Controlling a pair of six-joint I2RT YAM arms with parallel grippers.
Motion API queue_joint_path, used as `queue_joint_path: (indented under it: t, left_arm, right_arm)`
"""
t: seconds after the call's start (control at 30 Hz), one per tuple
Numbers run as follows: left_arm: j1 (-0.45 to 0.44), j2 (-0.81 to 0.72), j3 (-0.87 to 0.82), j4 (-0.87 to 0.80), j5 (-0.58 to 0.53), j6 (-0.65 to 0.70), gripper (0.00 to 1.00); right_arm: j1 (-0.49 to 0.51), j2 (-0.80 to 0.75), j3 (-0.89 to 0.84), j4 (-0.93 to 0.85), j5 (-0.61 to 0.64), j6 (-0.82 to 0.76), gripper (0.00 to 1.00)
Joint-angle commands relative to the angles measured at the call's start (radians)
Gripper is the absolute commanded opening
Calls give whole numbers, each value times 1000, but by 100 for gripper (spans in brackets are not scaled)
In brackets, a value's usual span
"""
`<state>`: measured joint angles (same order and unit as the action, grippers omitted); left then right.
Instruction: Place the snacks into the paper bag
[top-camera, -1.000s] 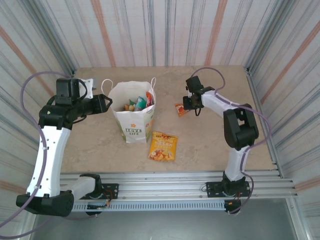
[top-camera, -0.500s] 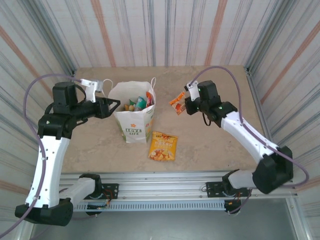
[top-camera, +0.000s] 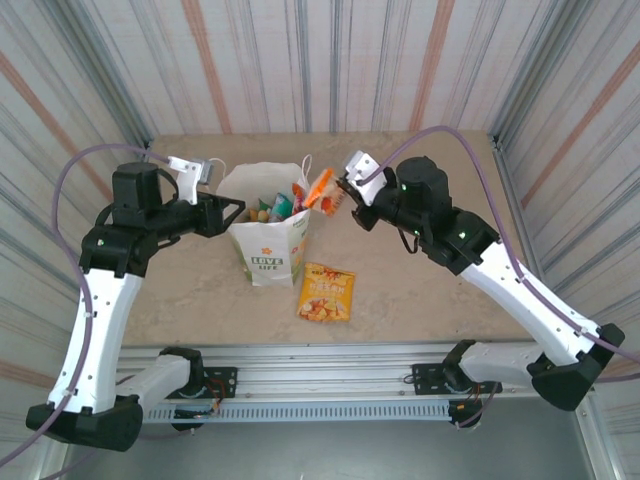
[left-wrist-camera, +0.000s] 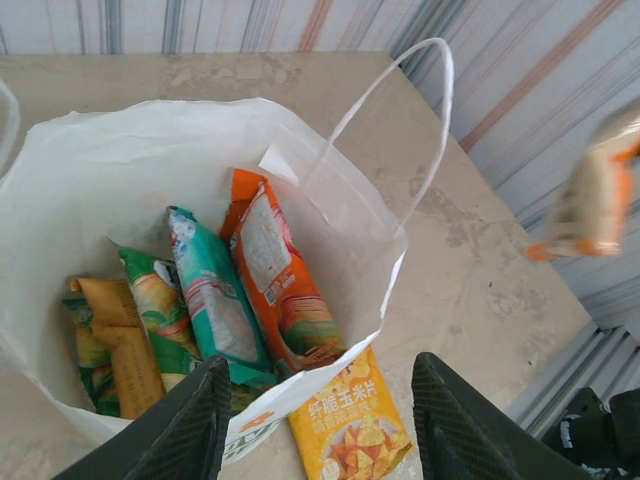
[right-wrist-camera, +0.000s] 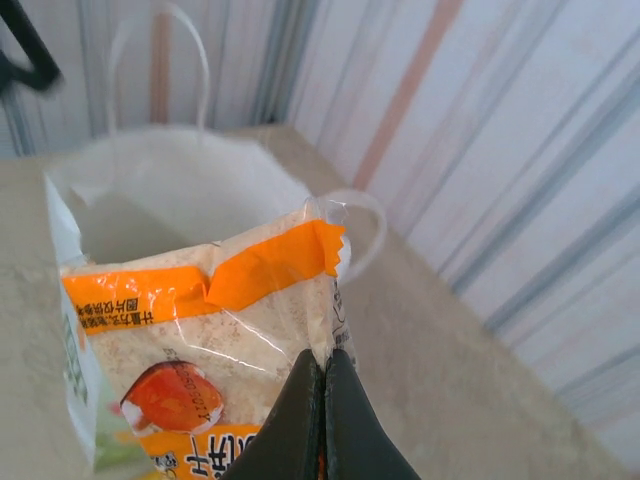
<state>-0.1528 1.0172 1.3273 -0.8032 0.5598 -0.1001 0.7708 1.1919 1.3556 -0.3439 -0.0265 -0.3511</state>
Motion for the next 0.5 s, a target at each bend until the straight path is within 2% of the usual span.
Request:
queue_joint_path:
  t: [0.0,0.23,0.47]
  left_arm:
    - [-5,1,13,-15,-46,19,52]
    - [-6,-6,18,-47,-110,23,52]
    - [-7,-14,19,-73,-139,39,52]
  right_arm:
    - [64,71,105,-2,40,-101,0]
    - [134,294,317,-41,113,-179,0]
    - [137,566,618,-314,150,-168,0]
